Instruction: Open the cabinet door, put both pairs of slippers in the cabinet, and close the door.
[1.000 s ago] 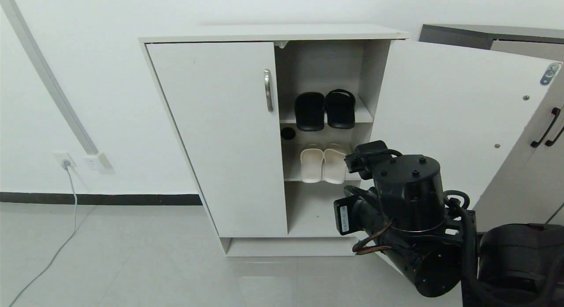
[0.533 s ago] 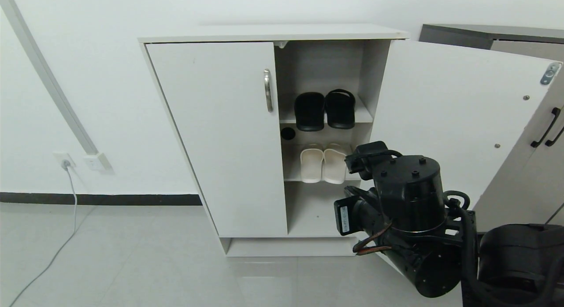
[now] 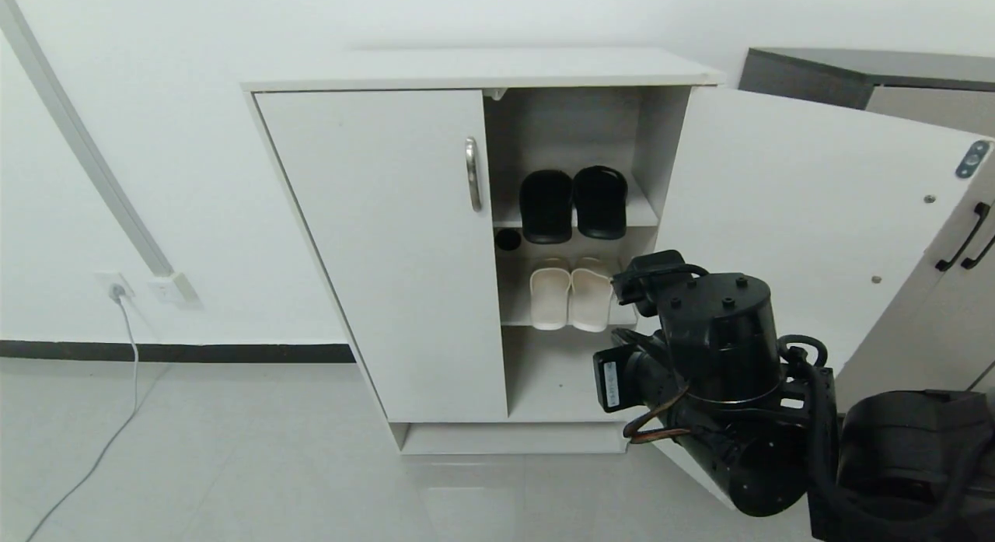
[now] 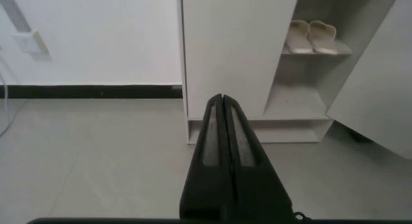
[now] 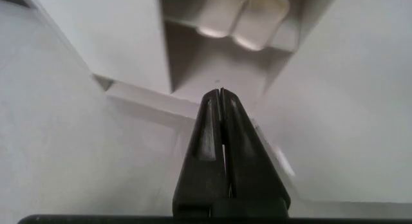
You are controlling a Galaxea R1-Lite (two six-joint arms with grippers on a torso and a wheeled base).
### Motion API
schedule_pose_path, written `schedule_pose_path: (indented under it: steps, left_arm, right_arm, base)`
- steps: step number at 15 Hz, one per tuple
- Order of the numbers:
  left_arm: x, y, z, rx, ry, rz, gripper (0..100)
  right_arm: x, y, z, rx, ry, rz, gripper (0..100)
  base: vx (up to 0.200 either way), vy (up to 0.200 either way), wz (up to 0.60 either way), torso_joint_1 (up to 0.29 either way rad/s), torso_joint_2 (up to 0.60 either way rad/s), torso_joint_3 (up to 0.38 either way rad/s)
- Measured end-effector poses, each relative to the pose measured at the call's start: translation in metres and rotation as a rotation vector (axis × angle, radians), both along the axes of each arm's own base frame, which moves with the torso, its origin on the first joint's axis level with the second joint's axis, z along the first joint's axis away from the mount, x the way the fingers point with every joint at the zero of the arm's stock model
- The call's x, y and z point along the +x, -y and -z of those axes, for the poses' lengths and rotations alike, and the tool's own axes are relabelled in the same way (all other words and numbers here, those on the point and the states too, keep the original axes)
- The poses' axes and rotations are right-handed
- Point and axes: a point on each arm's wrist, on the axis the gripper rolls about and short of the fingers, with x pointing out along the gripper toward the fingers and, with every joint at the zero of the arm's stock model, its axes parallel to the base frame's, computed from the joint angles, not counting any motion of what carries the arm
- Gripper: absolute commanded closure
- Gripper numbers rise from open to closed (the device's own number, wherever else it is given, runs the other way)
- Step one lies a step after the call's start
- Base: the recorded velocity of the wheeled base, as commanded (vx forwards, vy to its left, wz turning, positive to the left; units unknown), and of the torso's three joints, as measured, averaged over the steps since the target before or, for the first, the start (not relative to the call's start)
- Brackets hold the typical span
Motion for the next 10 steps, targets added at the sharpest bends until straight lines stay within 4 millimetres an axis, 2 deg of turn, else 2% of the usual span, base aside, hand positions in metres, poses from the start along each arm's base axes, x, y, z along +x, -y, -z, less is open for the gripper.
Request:
schedule_pose_path:
  steps: [3, 10]
  left_arm:
    - [0.0000, 0.0000, 0.0000, 0.000, 0.000, 0.001, 100]
    - [0.0000, 0.0000, 0.0000, 0.000, 0.000, 0.000, 100]
  right_arm:
    - [-0.0005, -0.0004, -0.0003, 0.001, 0.001, -0.003, 100]
    - [-0.0007, -0.0002, 0.0004, -0.002, -0.002, -0.003, 100]
  base:
    - [0.000, 0.000, 0.00, 0.077, -0.49, -0.355]
    - [0.000, 0.000, 0.00, 0.139, -0.47, -0.334]
